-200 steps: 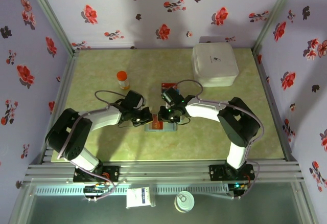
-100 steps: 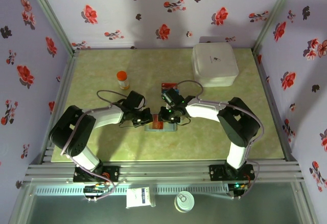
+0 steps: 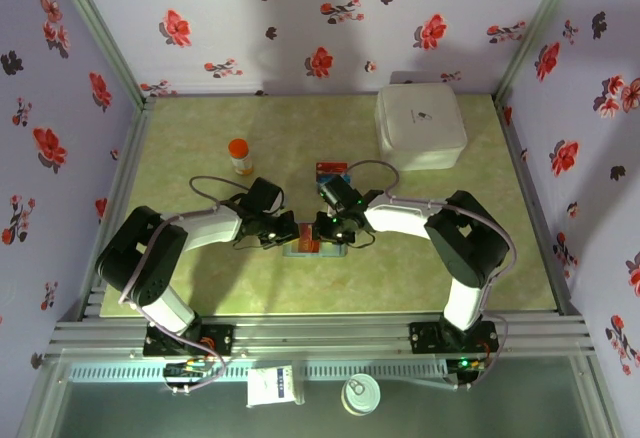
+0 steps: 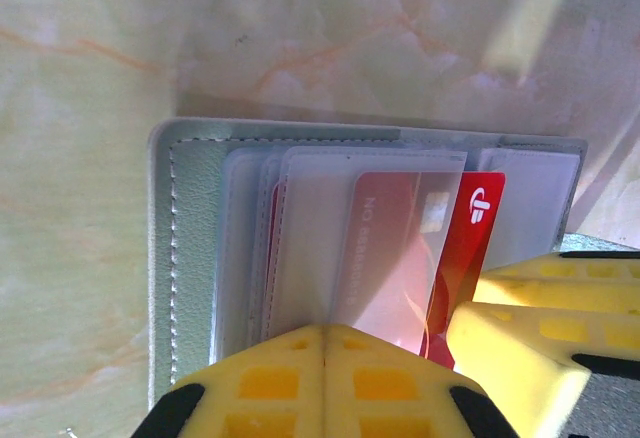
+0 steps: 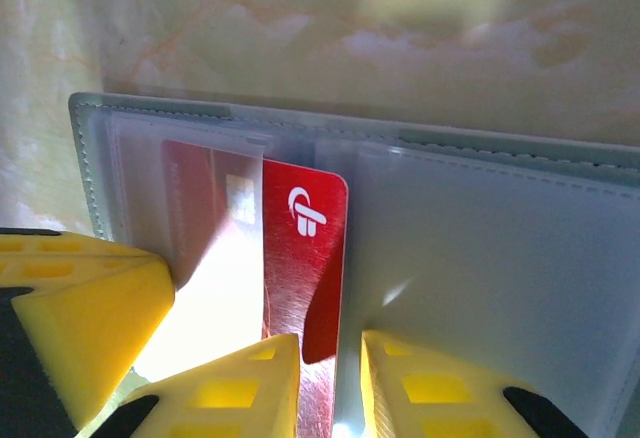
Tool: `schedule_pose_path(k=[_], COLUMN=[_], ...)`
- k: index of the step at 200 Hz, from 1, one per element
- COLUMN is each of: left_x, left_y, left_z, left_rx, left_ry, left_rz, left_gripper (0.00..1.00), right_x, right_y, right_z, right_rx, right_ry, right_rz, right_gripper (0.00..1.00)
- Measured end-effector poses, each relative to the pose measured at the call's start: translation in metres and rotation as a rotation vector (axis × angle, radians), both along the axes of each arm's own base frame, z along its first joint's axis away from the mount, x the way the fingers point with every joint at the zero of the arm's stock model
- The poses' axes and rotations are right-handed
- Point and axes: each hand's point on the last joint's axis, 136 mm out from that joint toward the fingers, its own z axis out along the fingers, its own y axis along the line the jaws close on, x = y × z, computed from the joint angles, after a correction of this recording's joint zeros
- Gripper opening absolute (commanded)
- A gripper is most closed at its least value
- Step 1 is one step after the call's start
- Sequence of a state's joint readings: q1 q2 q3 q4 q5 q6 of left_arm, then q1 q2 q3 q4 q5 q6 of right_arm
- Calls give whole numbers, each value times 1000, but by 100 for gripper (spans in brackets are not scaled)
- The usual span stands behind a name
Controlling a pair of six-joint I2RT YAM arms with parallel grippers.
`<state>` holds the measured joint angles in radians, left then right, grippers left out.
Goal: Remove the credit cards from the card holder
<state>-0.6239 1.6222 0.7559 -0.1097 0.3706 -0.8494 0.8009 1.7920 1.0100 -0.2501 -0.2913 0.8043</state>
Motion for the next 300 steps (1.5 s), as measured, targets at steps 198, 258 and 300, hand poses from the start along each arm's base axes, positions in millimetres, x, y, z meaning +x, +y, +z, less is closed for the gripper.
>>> schedule_pose_path(k=[198, 258, 300], left_x=[0, 0, 0], left_y=[0, 0, 0], left_z=[0, 0, 0], left_rx=[0, 2, 3], left_ry=[0, 1, 1], left_rz=[0, 0, 1], left_gripper=[0, 0, 0], right_x=[3, 5, 4], right_y=[8, -2, -15], right_z=[7, 5, 15], right_rx=[156, 170, 174], right_ry=[7, 3, -11], right_rz=[-64, -82, -100], right_gripper=[13, 12, 10])
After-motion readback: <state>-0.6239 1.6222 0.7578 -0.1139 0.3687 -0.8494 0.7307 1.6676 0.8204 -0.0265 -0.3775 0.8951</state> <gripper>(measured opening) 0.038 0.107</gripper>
